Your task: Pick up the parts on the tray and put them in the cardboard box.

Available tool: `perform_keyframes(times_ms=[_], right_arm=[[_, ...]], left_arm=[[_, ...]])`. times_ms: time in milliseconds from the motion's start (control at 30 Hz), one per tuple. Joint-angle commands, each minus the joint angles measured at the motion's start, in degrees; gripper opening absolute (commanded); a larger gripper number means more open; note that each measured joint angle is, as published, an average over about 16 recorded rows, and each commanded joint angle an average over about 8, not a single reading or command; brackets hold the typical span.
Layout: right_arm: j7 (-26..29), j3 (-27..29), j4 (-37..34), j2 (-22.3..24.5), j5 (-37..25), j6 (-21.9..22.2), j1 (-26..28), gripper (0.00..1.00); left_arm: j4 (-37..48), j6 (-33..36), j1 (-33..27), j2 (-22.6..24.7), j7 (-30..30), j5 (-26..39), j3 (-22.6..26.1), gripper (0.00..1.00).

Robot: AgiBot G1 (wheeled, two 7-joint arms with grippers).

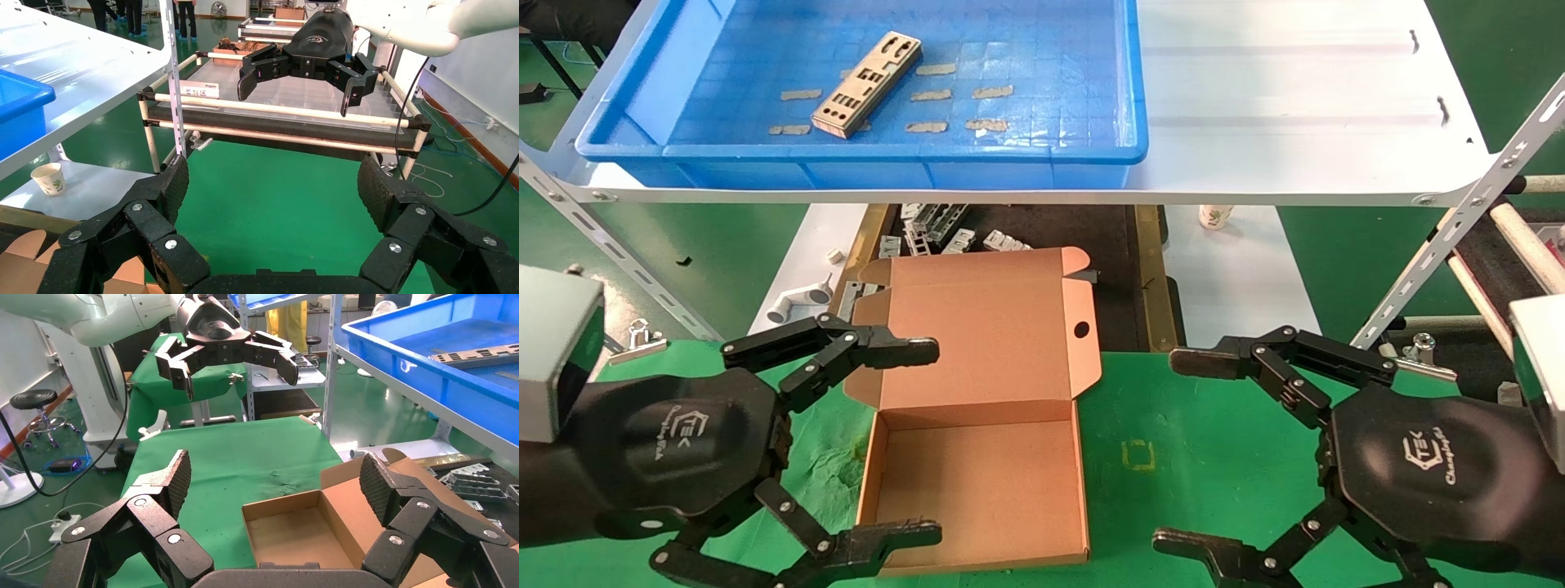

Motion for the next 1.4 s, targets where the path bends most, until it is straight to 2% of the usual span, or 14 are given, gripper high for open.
perform_keyframes(times_ms=[33, 500, 567, 767, 833, 1067, 1400], right_arm=[[0.00, 0.00, 0.00, 0.00, 0.00, 0.00, 0.00, 1.00], [0.00, 0.00, 0.00, 0.00, 0.00, 0.00, 0.00, 0.99], [0.00, 0.00, 0.00, 0.00, 0.00, 0.00, 0.00, 0.83], [0.00, 0.00, -0.01, 0.00, 0.00, 0.00, 0.00, 0.10], [-0.01, 0.00, -0.01, 0.00, 0.00, 0.00, 0.01, 0.00], [-0.02, -0.02, -0.04, -0.01, 0.00, -0.02, 0.02, 0.00], [-0.03, -0.04, -0.04, 0.00, 0.01, -0.02, 0.03, 0.00]], left_arm=[[0.00, 0.00, 0.00, 0.00, 0.00, 0.00, 0.00, 1.00], [0.00, 0.00, 0.00, 0.00, 0.00, 0.00, 0.00, 1.00], [0.00, 0.00, 0.00, 0.00, 0.00, 0.00, 0.00, 1.00], [0.09, -0.15, -0.03, 0.00, -0.02, 0.06, -0.02, 1.00], [0.37, -0.71, -0.16, 0.12, -0.13, 0.18, -0.06, 1.00], [3.32, -6.69, -4.01, 2.71, -2.06, 2.68, 0.34, 1.00], [17.38, -17.79, -18.94, 11.89, -0.79, 13.67, 3.84, 1.00]])
